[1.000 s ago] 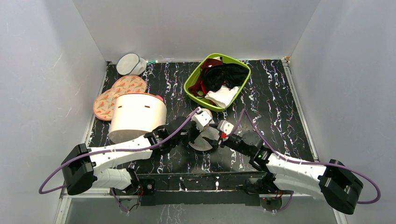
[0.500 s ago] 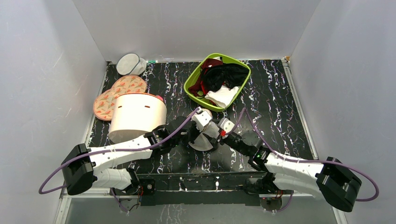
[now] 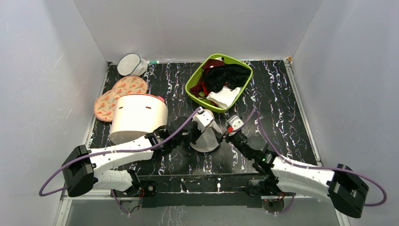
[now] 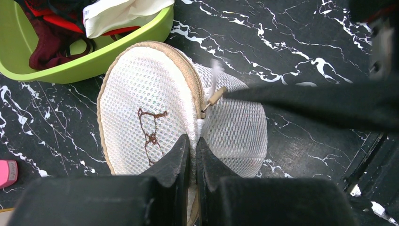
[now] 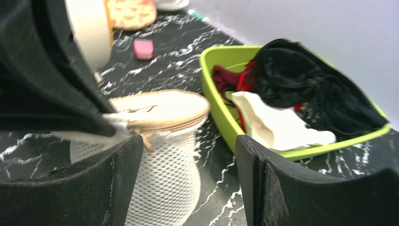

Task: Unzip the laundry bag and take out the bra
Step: Unzip the laundry bag at the center of the board.

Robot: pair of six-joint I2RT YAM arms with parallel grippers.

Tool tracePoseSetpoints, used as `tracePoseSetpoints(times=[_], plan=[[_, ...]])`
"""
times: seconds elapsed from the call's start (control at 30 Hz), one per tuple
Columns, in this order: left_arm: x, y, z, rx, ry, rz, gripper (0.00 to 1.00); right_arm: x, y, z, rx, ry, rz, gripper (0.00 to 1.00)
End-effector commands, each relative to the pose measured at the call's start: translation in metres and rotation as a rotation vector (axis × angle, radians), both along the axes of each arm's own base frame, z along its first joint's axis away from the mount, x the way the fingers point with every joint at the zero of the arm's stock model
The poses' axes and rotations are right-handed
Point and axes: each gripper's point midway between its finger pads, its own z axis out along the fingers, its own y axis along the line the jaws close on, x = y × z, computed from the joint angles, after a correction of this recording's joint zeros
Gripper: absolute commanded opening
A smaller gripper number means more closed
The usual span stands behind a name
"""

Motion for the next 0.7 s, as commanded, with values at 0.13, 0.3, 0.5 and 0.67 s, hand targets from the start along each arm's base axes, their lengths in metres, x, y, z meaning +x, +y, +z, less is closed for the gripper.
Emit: tracePoseSetpoints(times=[0.13,0.3,0.5,0.67], plan=[[0.002,-0.007,0.016,-0.037,-0.005,-0.008,0.0,-0.008,-0.038,0.011,0.071,0.134,-0.131,0.63],[0.001,-0.007,0.015,-0.035,-0.003,-0.011,0.0,-0.049,0.0,0.022,0.013,0.038,0.22,0.48],[0.002,-0.006,0.017,-0.032,-0.007,-0.007,0.0,-0.064,0.029,0.031,0.005,-0.024,0.394,0.3],[0.002,-0.005,0.021,-0.039,-0.017,-0.003,0.0,-0.056,0.048,0.022,0.043,0.008,0.411,0.32]])
